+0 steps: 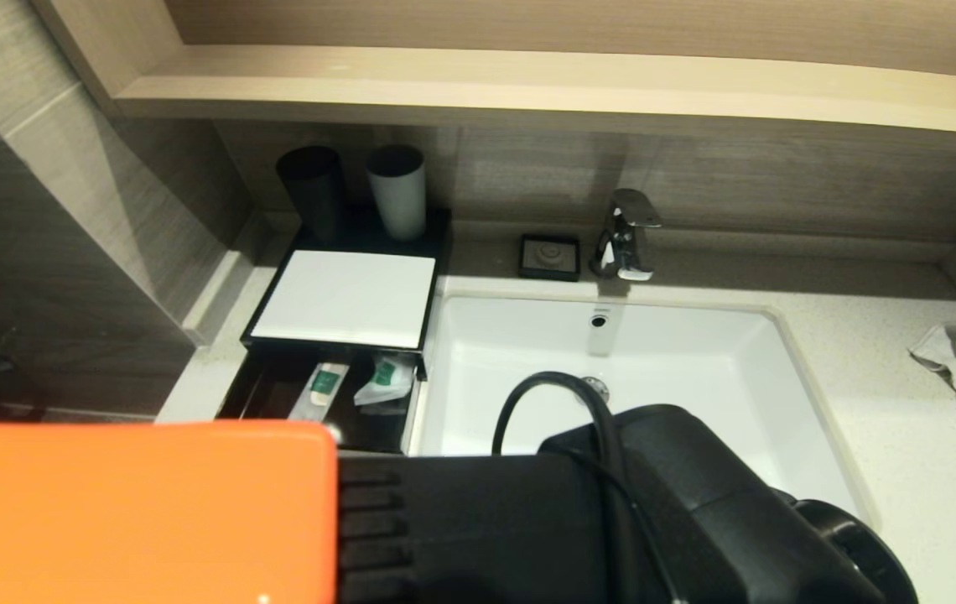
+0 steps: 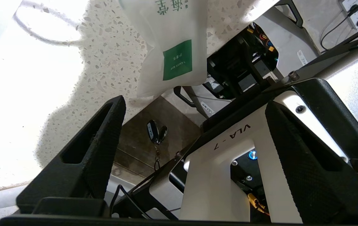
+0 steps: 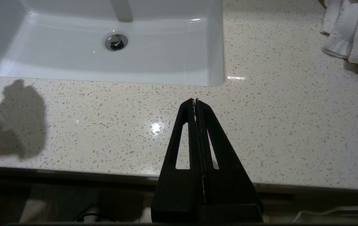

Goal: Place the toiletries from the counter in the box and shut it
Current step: Pick up the bathroom toiletry

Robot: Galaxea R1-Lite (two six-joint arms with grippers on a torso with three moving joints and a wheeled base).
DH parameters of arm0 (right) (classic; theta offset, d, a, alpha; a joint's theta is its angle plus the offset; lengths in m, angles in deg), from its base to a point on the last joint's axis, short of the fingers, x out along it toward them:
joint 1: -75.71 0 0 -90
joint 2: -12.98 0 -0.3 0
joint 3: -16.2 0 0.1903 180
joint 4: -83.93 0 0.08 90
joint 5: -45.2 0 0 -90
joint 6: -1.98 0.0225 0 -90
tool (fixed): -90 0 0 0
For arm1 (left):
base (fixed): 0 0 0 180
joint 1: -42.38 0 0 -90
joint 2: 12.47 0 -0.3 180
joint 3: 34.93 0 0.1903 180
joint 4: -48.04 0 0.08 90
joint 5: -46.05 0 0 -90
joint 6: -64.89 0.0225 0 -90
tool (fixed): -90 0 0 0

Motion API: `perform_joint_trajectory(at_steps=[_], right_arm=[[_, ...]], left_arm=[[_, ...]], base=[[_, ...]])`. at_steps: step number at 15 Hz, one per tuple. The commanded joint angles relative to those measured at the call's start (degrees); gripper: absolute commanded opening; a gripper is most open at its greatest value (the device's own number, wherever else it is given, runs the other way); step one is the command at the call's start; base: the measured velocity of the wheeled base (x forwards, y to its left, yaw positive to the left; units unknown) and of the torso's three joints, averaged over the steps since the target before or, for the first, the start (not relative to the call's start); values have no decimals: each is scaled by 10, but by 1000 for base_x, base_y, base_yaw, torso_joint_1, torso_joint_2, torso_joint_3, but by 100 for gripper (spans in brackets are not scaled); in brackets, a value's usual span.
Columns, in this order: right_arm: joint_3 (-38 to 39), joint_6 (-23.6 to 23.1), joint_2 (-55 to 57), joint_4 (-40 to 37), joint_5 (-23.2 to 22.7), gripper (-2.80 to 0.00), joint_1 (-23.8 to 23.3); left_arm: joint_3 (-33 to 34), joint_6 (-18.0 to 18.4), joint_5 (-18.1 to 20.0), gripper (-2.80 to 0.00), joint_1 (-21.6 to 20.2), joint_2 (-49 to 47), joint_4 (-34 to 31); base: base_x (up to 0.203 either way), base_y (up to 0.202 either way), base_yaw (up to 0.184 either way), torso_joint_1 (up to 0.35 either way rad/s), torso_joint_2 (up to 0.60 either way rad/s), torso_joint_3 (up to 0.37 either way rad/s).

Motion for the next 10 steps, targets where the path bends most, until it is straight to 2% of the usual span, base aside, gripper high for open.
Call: perform_joint_trajectory(at_steps=[1,10], right_arm=[[0,0,0,0,0,-280,0],[0,0,0,0,0,-280,0]], left_arm=[[0,-1,-1,0,1,-3,-4],[0,-9,-23,0,3,-17,-19]], base=[[0,0,0,0,0,0],[0,0,0,0,0,0]])
